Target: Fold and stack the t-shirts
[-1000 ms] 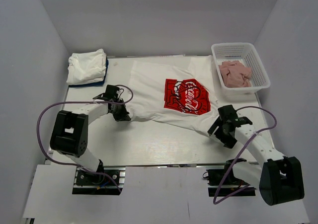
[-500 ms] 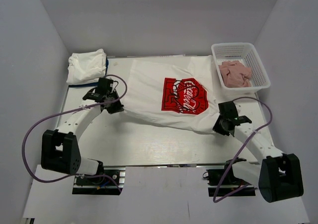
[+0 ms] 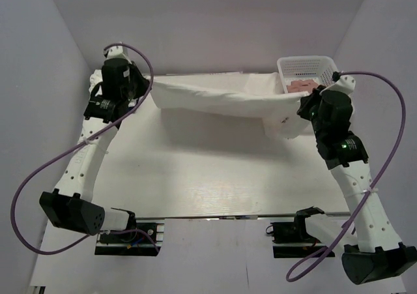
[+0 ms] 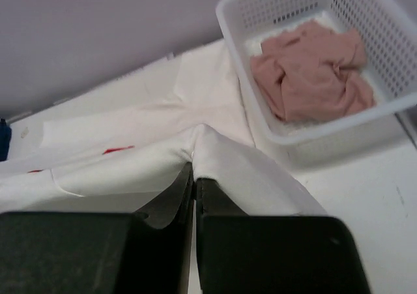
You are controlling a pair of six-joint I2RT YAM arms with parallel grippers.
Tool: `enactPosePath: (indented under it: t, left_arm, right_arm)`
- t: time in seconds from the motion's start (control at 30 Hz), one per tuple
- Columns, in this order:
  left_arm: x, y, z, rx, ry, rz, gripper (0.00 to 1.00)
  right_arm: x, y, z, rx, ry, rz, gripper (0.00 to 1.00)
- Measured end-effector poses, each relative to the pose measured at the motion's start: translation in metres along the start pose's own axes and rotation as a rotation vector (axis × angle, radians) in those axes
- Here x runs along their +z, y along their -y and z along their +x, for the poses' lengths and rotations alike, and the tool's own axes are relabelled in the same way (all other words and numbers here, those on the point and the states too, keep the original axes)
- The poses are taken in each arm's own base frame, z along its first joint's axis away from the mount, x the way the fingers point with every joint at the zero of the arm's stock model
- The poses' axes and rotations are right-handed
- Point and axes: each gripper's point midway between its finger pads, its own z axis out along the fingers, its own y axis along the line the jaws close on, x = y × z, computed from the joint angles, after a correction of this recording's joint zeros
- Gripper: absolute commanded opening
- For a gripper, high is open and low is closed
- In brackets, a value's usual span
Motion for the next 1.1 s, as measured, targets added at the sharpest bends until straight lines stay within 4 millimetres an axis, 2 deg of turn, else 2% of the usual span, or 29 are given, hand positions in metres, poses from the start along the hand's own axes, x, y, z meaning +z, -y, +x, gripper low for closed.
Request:
enactPosePath:
  t: [0.2,0.37,0.47,0.57,0.7,0.8,0.9,1.0,1.1]
  left_arm:
    - [-0.039,0.032,-0.086,0.037,0.227,0.079,0.0]
    - [-0.082,0.054,-0.149,0.077,0.411,0.139,0.0]
    - [-0.111,0.066,-0.18,0.094,0.506,0.172,0.0]
    - [-0.137,0.072,-0.203,0.104,0.59,0.19,0.0]
    - [-0.162,0.073,-0.223,0.114,0.675,0.187,0.0]
    - [-0.17,0.072,-0.233,0.118,0.714,0.17,0.0]
    - [-0.164,0.07,-0.239,0.119,0.732,0.144,0.0]
    - [-0.142,0.068,-0.242,0.123,0.732,0.103,0.0]
    - [-0.099,0.063,-0.238,0.143,0.699,0.042,0.0]
  right_arm:
    - [-0.019,-0.028,-0.088,-0.067,0.203,-0.081,0.0]
    - [-0.05,-0.045,-0.16,-0.115,0.379,-0.13,0.0]
    - [-0.071,-0.053,-0.191,-0.142,0.464,-0.163,0.0]
    - [-0.09,-0.061,-0.215,-0.164,0.541,-0.196,0.0]
    - [-0.101,-0.067,-0.233,-0.2,0.597,-0.213,0.0]
    - [-0.094,-0.075,-0.243,-0.231,0.614,-0.221,0.0]
    - [-0.073,-0.083,-0.246,-0.259,0.606,-0.216,0.0]
    - [-0.04,-0.09,-0.238,-0.283,0.57,-0.204,0.0]
    - [0.01,-0.095,-0.215,-0.312,0.491,-0.184,0.0]
